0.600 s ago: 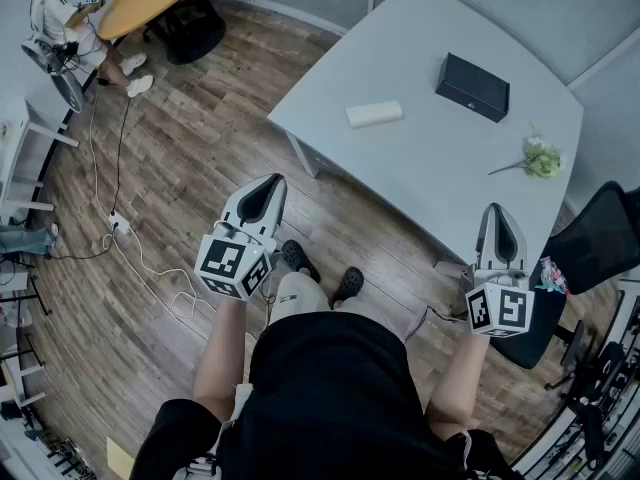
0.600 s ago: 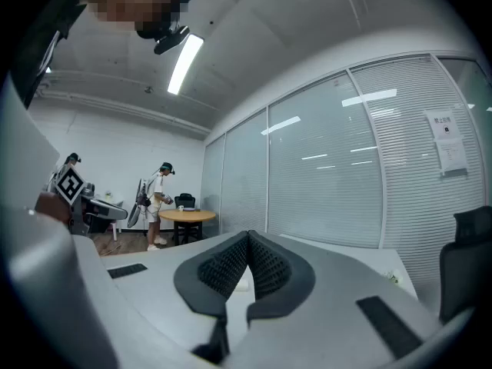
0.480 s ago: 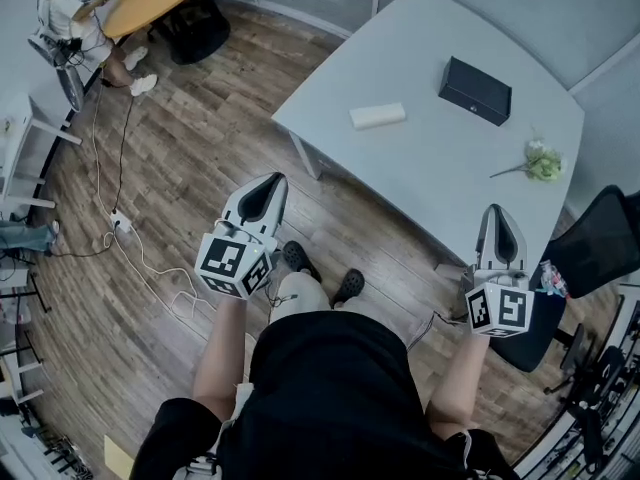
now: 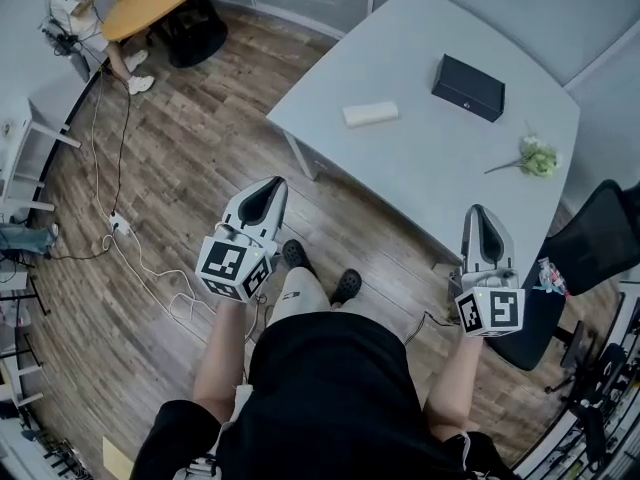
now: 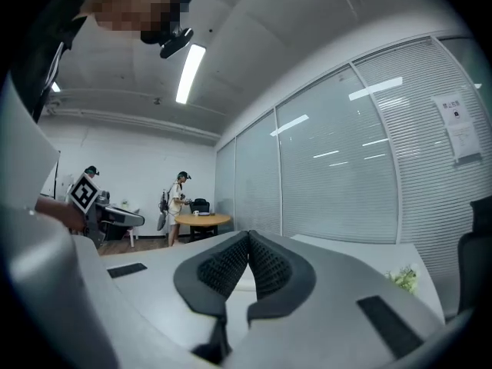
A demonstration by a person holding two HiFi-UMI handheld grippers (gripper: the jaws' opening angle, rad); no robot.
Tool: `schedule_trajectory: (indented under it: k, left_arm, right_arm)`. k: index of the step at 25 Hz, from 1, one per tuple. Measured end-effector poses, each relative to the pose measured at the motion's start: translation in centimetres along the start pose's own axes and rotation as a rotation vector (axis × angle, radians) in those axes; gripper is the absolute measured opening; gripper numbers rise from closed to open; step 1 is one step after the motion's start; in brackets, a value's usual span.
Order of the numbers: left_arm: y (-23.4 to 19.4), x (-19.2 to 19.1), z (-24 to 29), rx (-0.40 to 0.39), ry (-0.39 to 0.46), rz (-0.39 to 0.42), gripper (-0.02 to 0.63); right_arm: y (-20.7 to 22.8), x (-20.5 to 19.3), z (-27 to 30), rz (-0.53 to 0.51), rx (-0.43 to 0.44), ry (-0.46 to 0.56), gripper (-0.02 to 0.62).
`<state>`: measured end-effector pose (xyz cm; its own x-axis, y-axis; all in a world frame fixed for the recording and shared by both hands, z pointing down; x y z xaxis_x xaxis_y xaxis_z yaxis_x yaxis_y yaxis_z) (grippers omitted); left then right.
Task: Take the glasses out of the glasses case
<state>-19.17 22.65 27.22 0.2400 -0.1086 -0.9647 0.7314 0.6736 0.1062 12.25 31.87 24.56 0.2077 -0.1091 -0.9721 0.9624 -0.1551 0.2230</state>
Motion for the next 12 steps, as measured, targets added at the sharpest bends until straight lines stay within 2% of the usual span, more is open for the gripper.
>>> schedule_trajectory:
  k: [5, 12]
  left_arm:
    - [2.1, -0.2, 1.1, -0.041, -0.015, 0.010, 0.032]
    - [3.0, -1.6, 4.3, -0.118, -0.059, 0.000, 0.032]
  right_arm:
    - [1.4, -0.6, -0.5, -0.007, -0.027, -0.025, 0.018]
    - [2.7, -0.9, 0.6, 0.041, -0.042, -0.037, 0.018]
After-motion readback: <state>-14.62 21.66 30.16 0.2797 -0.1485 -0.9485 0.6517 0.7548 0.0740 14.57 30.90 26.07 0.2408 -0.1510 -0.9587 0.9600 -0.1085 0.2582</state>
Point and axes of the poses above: the fingertips, and each gripper's own axes: z forward along the fingers, y to its right, x out of its top, the point moved 2 cm from there along -z, backward along the fingers, and after that the axes turned 11 degrees about z, right-handed, at the moved point
